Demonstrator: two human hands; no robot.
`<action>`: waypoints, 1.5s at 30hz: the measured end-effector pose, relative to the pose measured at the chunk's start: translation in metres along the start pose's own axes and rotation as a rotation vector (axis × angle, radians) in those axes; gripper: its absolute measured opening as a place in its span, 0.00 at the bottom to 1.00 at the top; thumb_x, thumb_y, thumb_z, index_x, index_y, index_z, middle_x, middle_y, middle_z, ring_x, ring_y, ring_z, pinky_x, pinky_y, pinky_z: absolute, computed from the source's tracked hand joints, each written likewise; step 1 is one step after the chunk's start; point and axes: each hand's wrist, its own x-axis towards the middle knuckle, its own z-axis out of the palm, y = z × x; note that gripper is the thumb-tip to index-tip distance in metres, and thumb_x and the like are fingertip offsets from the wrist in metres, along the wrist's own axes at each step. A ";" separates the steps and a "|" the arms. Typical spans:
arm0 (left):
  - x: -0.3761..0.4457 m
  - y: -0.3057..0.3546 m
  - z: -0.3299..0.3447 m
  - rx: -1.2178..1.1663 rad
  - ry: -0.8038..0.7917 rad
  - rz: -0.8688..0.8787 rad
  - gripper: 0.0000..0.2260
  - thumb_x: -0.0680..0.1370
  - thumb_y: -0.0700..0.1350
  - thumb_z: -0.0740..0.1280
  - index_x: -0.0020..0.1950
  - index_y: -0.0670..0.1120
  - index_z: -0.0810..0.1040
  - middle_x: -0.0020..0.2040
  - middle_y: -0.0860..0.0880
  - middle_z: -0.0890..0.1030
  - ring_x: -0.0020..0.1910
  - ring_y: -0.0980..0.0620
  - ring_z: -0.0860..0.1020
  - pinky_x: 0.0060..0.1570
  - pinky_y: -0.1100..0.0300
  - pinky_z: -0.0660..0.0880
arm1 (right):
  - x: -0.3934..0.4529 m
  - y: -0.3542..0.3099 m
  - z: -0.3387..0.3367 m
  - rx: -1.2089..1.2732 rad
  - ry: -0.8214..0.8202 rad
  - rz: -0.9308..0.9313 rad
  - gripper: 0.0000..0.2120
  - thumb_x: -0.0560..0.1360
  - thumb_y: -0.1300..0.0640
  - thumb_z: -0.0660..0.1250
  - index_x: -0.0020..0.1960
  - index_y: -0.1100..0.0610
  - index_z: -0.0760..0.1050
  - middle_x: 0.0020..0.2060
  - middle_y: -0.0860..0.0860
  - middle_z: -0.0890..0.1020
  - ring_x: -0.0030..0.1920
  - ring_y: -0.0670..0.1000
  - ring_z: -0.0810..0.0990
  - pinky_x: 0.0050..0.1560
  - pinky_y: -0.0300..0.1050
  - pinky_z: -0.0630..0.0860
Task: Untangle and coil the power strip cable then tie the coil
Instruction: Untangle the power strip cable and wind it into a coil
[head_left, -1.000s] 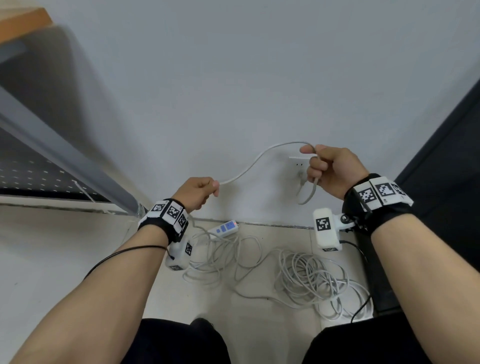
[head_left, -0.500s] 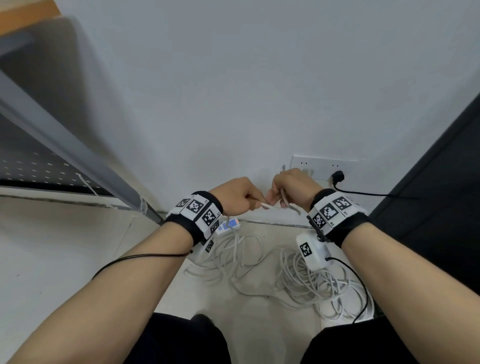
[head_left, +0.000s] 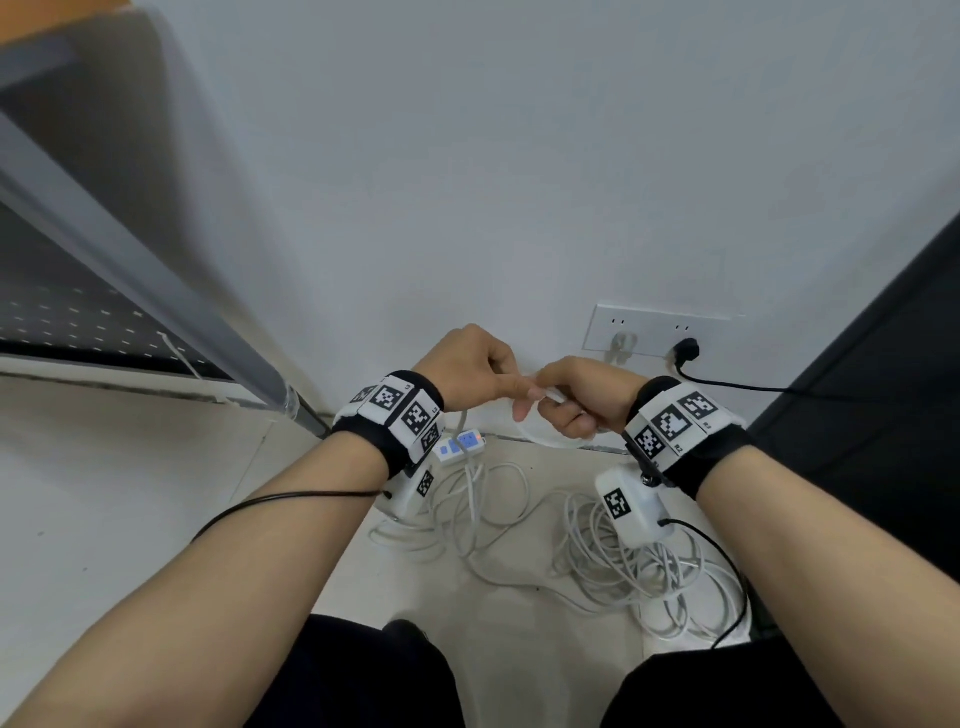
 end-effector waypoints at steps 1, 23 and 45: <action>0.000 -0.004 -0.002 -0.031 0.010 -0.010 0.15 0.69 0.54 0.77 0.29 0.49 0.78 0.23 0.57 0.71 0.26 0.58 0.67 0.32 0.62 0.66 | 0.000 0.001 -0.002 -0.027 0.015 -0.031 0.20 0.83 0.49 0.52 0.43 0.60 0.76 0.23 0.47 0.58 0.21 0.47 0.54 0.24 0.40 0.51; -0.015 -0.090 -0.017 -0.225 0.056 -0.184 0.23 0.76 0.51 0.71 0.37 0.32 0.72 0.30 0.44 0.80 0.32 0.51 0.75 0.43 0.57 0.70 | -0.047 0.009 -0.080 0.444 0.167 -0.216 0.20 0.80 0.52 0.56 0.30 0.54 0.69 0.19 0.44 0.54 0.23 0.47 0.48 0.22 0.37 0.47; -0.028 -0.106 -0.025 0.233 0.020 -0.414 0.15 0.82 0.53 0.60 0.40 0.49 0.77 0.31 0.47 0.80 0.34 0.49 0.77 0.37 0.58 0.71 | -0.057 0.010 -0.090 0.486 0.282 -0.244 0.18 0.83 0.56 0.51 0.38 0.58 0.71 0.22 0.46 0.53 0.22 0.46 0.51 0.24 0.38 0.51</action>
